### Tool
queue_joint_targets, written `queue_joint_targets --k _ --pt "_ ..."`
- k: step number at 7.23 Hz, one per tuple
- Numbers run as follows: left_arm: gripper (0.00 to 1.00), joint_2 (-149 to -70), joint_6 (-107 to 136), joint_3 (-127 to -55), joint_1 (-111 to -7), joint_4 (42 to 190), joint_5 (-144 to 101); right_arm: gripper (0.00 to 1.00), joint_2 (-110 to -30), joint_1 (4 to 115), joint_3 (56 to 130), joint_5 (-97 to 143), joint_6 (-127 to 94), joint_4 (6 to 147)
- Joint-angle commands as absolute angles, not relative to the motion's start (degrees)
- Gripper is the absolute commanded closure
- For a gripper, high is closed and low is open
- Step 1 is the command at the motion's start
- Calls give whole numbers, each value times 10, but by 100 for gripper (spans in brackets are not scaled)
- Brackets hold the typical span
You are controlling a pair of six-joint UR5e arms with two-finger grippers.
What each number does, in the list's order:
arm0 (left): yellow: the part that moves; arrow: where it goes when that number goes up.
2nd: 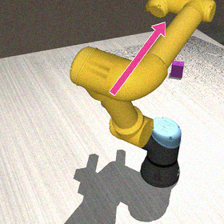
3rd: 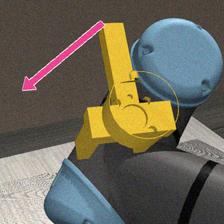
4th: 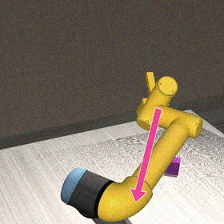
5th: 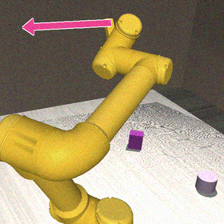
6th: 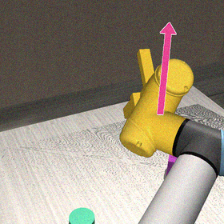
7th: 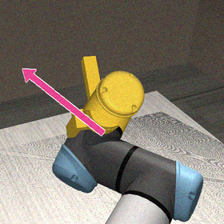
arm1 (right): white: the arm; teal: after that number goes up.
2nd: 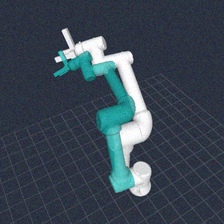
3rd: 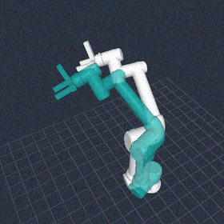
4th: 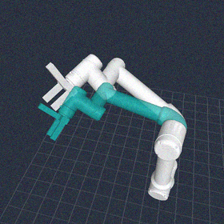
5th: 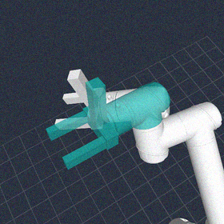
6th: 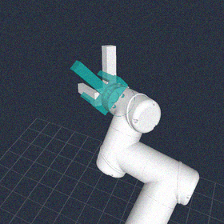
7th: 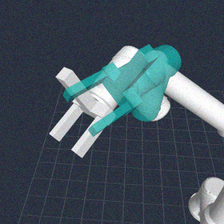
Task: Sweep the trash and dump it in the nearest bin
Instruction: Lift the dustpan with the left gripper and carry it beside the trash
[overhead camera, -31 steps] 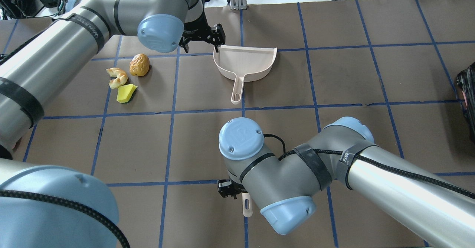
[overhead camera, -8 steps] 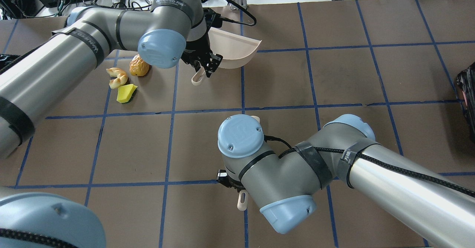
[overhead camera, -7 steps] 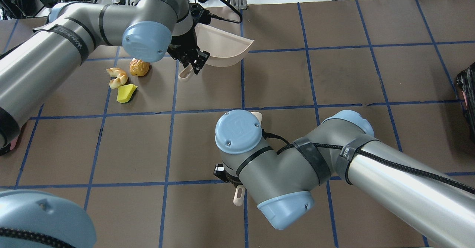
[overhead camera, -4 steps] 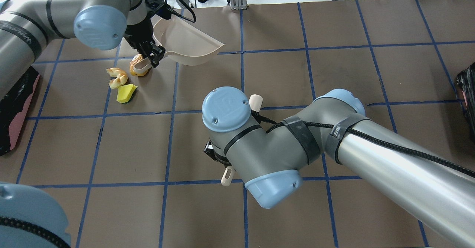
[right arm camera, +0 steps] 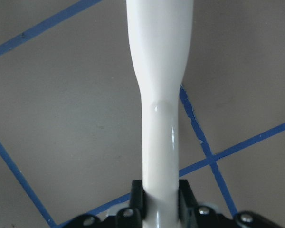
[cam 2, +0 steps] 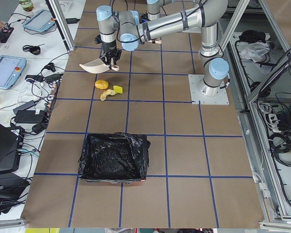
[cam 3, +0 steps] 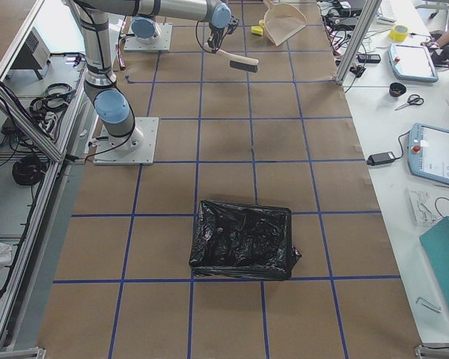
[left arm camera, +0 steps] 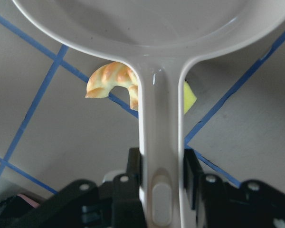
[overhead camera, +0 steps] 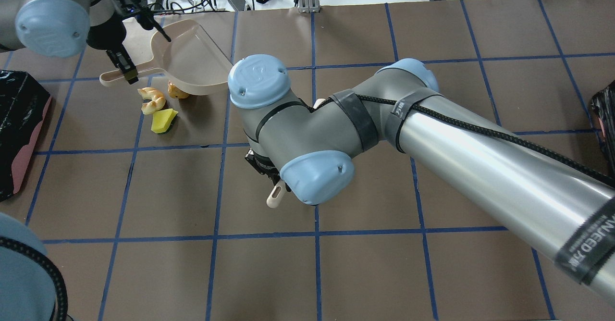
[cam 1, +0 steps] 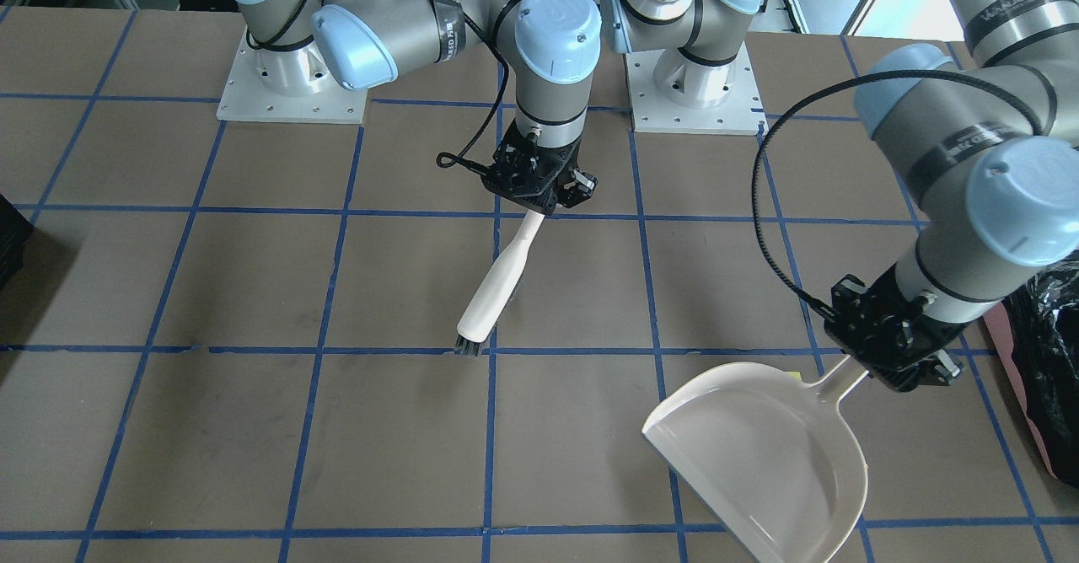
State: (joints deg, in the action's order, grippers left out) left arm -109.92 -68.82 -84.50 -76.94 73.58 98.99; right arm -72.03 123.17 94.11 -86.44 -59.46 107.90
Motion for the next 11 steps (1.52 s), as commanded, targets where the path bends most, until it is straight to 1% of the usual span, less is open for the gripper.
queue_joint_targets --k 1,3,5,6,9,11 --pt "100 -1101 -881 -842 -703 726 989 100 -673 1231 886 -858 -618 1064" --pt "100 -1105 -992 -840 -665 700 994 100 -630 1232 840 -859 -627 1060" --pt "100 -1121 -1095 -804 -613 700 1020 100 -627 1232 837 -858 -626 1061" --pt "100 -1132 -1124 -789 -607 699 1043 100 -622 1232 836 -858 -626 1061" --pt "100 -1187 -1154 -790 -607 608 1094 100 -621 1232 836 -858 -621 1060" --pt "100 -1197 -1215 -795 -606 590 1095 100 -621 1233 836 -854 -620 1060"
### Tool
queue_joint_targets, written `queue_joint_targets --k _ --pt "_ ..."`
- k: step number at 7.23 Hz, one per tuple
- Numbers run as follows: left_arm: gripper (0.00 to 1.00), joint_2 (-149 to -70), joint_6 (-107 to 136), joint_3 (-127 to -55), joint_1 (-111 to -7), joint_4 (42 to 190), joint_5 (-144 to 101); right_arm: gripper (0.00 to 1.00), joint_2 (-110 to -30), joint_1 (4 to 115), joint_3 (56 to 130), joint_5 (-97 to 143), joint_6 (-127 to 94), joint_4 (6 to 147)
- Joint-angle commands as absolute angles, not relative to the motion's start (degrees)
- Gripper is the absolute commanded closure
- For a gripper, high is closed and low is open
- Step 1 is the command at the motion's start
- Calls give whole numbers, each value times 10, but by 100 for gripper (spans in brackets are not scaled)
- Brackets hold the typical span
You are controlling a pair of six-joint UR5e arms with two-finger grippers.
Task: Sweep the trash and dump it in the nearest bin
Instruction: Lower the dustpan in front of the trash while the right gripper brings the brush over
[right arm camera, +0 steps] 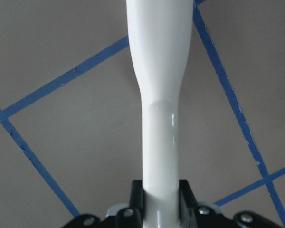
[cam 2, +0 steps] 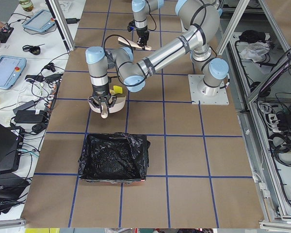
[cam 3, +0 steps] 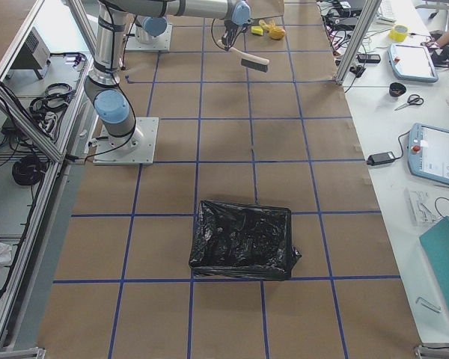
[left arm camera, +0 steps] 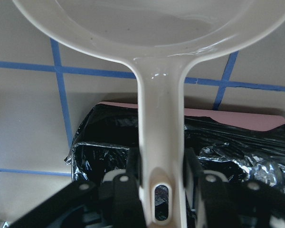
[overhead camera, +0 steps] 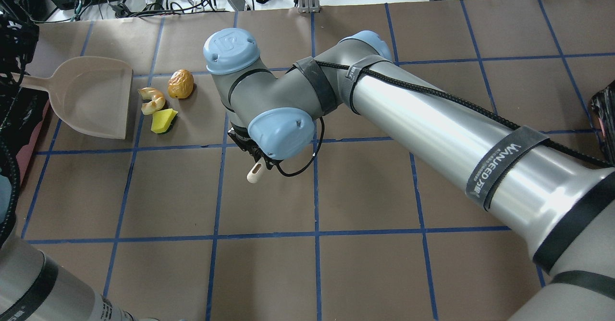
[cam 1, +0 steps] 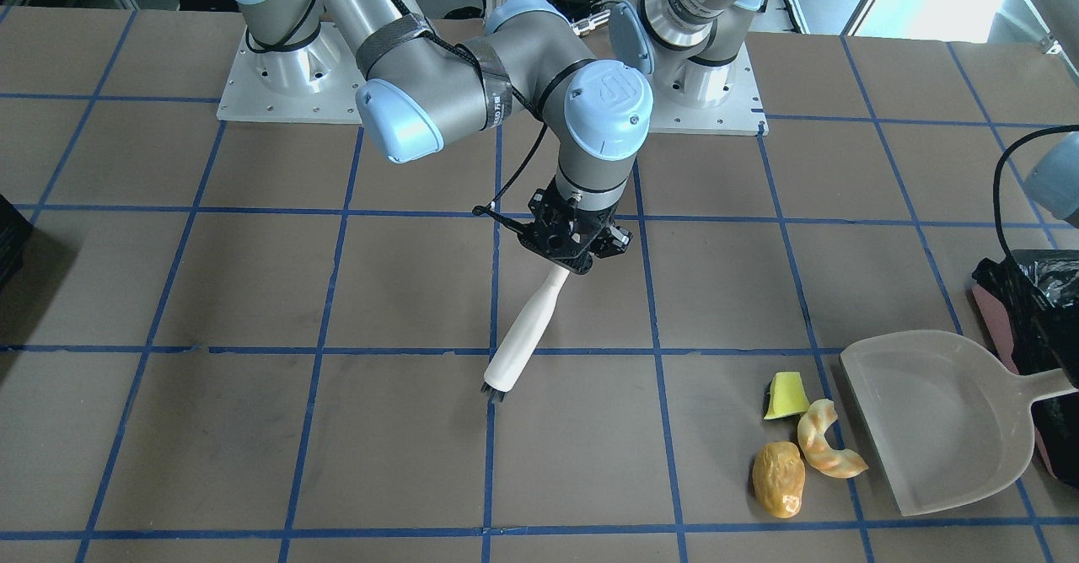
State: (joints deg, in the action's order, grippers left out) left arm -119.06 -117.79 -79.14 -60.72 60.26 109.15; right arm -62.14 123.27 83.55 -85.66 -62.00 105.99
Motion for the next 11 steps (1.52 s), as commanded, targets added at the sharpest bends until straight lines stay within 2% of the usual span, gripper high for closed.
queue_joint_targets --k 1,5,11 --pt "100 -1201 -1218 -803 -606 578 1094 100 -618 1235 835 -846 -619 1064" --pt "100 -1216 -1202 -804 -607 567 1087 100 -590 1245 805 -810 -592 1092" --pt "100 -1214 -1129 -824 -622 572 1056 100 -450 1313 593 -786 -606 1092"
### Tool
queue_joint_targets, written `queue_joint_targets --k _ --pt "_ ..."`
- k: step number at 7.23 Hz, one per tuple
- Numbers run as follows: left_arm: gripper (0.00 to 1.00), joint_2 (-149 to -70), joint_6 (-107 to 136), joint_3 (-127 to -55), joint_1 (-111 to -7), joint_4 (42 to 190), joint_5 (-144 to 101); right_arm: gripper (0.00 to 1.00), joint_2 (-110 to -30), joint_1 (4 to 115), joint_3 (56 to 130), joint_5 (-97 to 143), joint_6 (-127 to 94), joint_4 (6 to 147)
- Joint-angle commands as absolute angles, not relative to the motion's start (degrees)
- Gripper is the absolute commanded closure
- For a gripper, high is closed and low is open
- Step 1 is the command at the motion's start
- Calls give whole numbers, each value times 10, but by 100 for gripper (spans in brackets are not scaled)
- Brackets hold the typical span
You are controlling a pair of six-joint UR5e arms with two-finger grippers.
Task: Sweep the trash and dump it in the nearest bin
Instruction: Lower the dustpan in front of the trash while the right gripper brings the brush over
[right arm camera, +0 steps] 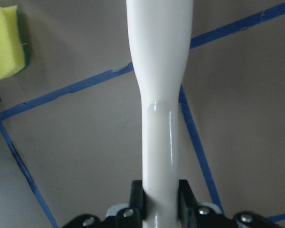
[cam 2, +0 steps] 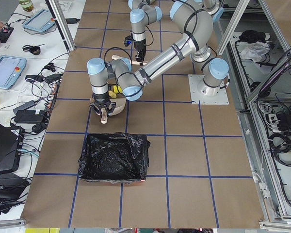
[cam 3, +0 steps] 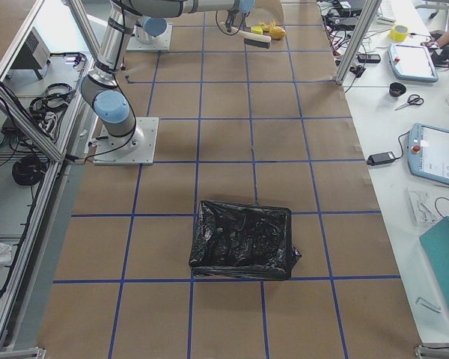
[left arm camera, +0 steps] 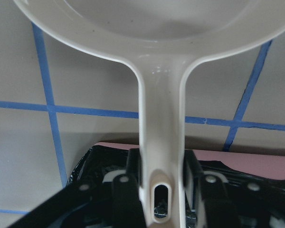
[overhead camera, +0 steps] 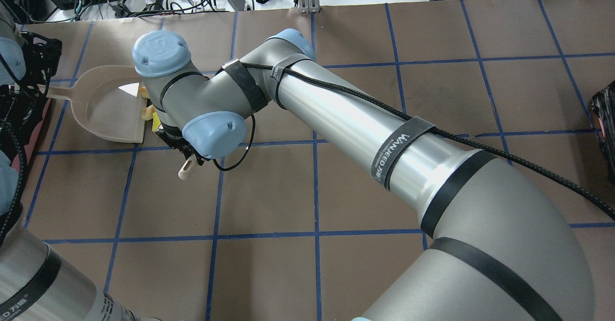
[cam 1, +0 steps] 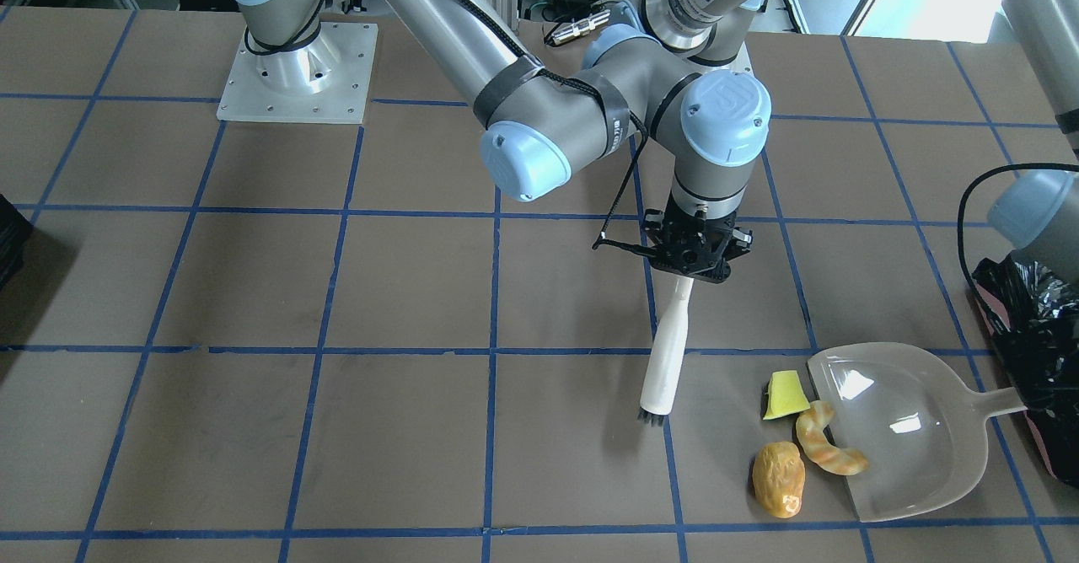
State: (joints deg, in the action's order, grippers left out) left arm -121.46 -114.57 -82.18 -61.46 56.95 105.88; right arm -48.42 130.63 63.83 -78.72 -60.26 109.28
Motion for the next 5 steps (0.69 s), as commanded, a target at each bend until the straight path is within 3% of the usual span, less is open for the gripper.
queue_joint_targets --k 1,5 --pt "100 -1215 -1113 -824 -636 572 1056 100 -430 1317 567 -784 -609 1093" --pt "100 -1215 -1119 -824 -636 569 1057 100 -367 1317 497 -784 -636 1095"
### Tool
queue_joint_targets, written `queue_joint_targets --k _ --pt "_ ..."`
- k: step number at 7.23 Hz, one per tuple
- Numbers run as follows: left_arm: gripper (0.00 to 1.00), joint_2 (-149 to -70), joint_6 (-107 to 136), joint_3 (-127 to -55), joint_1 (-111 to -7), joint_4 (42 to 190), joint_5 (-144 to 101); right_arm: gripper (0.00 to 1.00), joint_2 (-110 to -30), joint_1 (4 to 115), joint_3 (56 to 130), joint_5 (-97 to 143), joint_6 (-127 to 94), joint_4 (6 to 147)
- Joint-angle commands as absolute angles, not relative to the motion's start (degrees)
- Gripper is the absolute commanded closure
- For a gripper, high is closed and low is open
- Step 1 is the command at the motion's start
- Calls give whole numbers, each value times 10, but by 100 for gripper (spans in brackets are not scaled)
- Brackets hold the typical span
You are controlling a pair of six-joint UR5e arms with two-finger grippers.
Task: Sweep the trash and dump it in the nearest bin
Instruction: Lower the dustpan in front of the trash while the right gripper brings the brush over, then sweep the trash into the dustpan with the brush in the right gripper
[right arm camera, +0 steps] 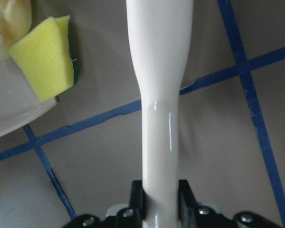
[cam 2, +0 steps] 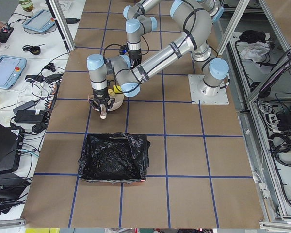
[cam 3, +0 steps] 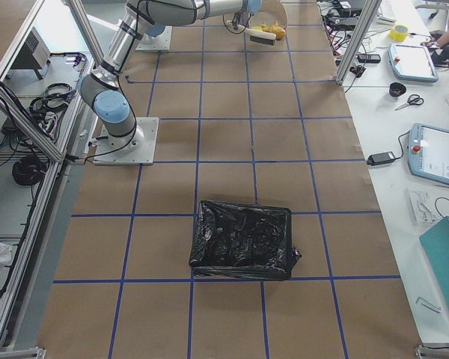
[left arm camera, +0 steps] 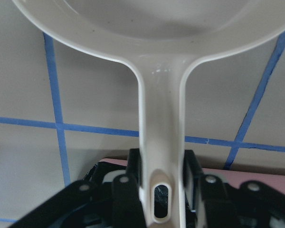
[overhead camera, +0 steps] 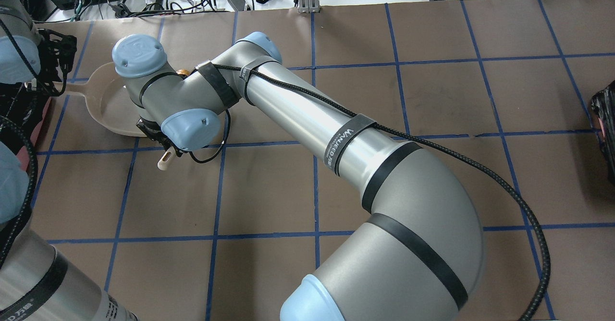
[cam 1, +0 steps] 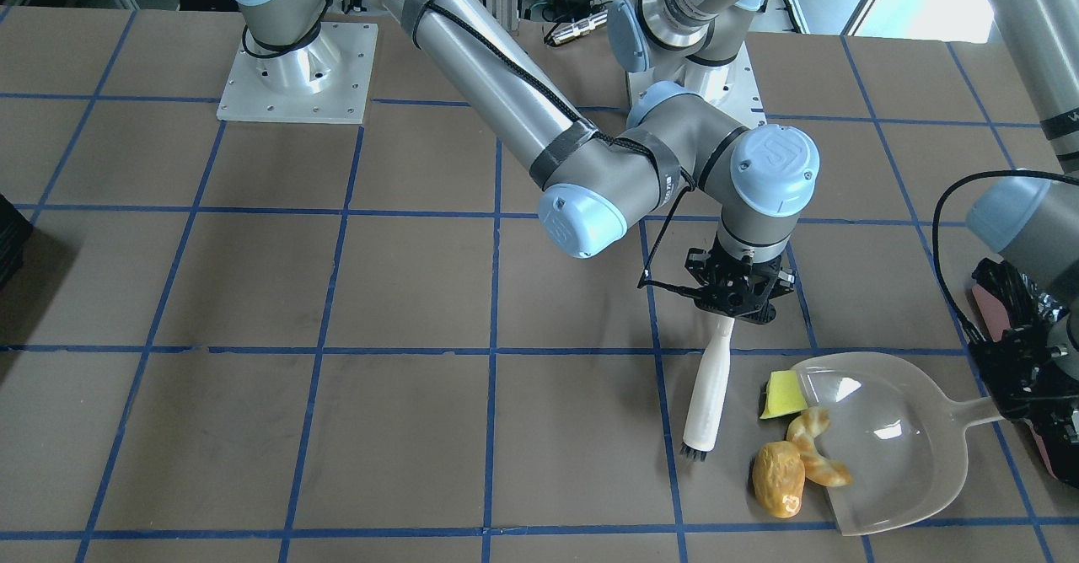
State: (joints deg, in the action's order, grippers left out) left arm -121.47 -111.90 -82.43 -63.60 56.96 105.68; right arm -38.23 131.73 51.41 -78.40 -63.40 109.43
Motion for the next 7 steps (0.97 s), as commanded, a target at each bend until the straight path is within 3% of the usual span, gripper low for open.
queue_joint_targets --k 1,4,7 --pt "100 -1216 -1118 -824 -636 568 1057 100 -355 1317 482 -784 -628 1098" --pt "100 -1214 -1111 -825 -636 571 1055 100 -299 1317 398 -766 -610 1102" --pt "100 -1202 -1078 -843 -664 572 1056 100 -291 1317 396 -728 -490 1099"
